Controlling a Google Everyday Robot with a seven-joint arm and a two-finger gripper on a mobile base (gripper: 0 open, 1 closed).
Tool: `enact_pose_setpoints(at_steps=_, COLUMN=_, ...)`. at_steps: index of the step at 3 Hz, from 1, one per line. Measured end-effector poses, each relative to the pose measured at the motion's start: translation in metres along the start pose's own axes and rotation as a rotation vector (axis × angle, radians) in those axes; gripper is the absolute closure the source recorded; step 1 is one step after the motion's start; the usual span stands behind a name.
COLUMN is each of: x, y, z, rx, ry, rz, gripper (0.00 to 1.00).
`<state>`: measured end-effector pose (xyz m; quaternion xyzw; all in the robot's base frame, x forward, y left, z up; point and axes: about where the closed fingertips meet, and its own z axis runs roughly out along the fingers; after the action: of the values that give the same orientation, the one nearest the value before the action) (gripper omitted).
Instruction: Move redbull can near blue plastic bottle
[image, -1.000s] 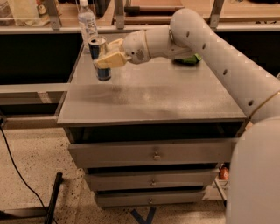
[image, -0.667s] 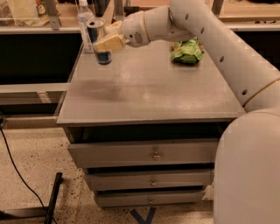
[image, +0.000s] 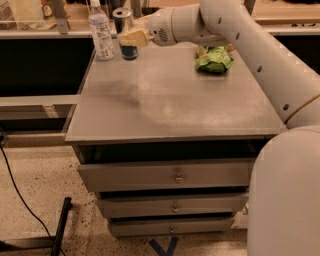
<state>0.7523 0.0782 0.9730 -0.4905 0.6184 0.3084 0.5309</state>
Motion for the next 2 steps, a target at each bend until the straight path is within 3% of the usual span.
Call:
enact_pose_setpoints(at_steps=1, x=0.009, y=-0.025, z=0.003, rx=0.074, ry=-0.039, rz=0.054, gripper=1.00)
enact_pose_setpoints(at_steps=2, x=0.019, y=-0.046, z=0.011, rx=0.111, ry=-0.054, rz=0.095, gripper=1.00)
